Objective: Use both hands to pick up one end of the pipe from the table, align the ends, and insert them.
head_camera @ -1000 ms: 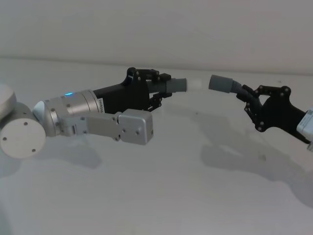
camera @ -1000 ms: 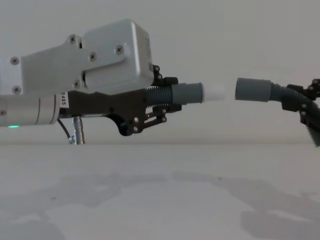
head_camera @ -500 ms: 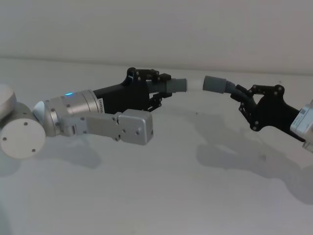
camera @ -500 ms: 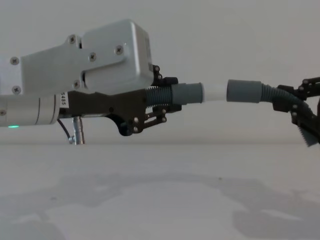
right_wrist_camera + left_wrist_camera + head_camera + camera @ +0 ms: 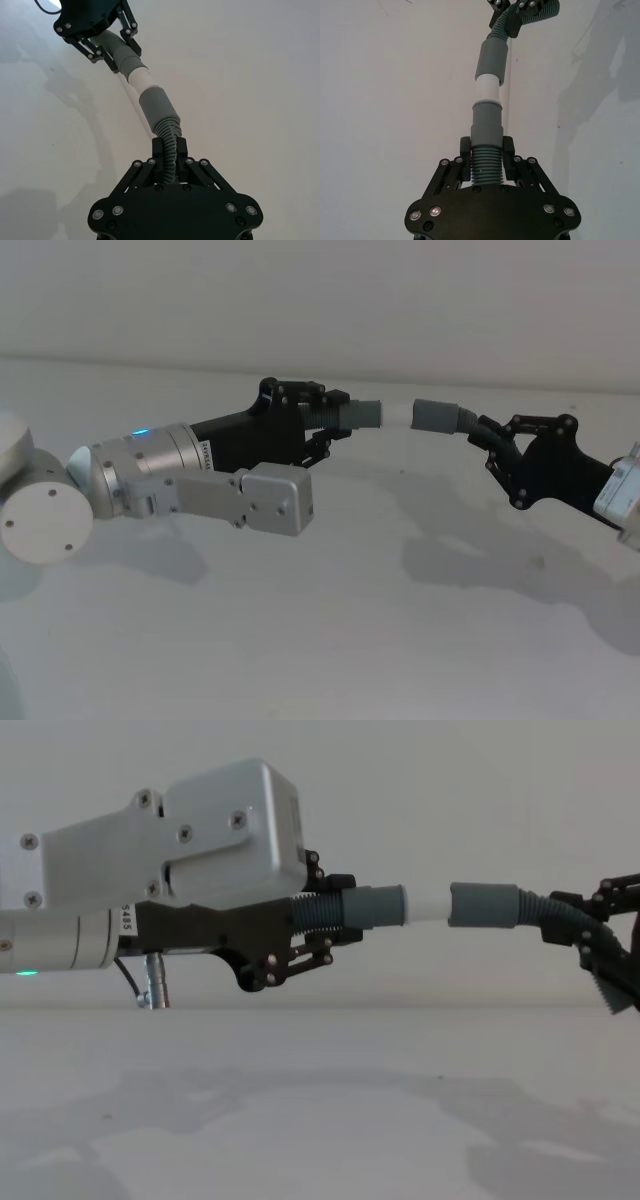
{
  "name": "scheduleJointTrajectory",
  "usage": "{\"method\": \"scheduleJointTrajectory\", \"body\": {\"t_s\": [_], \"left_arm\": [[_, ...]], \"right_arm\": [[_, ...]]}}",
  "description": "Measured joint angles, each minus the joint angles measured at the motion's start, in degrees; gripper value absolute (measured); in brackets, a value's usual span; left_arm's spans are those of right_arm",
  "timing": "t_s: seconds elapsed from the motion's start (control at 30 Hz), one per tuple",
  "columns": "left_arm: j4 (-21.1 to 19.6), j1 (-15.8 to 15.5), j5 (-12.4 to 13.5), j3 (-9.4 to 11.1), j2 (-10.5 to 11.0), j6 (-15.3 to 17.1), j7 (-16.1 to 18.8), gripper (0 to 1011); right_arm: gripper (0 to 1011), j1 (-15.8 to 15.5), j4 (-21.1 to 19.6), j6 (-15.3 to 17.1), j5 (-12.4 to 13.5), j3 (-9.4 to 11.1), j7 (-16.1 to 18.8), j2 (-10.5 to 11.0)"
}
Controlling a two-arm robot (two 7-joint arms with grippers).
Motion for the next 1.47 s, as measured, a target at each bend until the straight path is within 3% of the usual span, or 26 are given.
{"method": "scheduleJointTrajectory", "body": {"t_s": [1.47], "left_arm": [[0.0,0.0,0.0,0.0,0.0,0.0,0.0,354]], "right_arm": [[147,-0.3,-0.4,-1.8,1.1,0.3,0.8,0.3]]}}
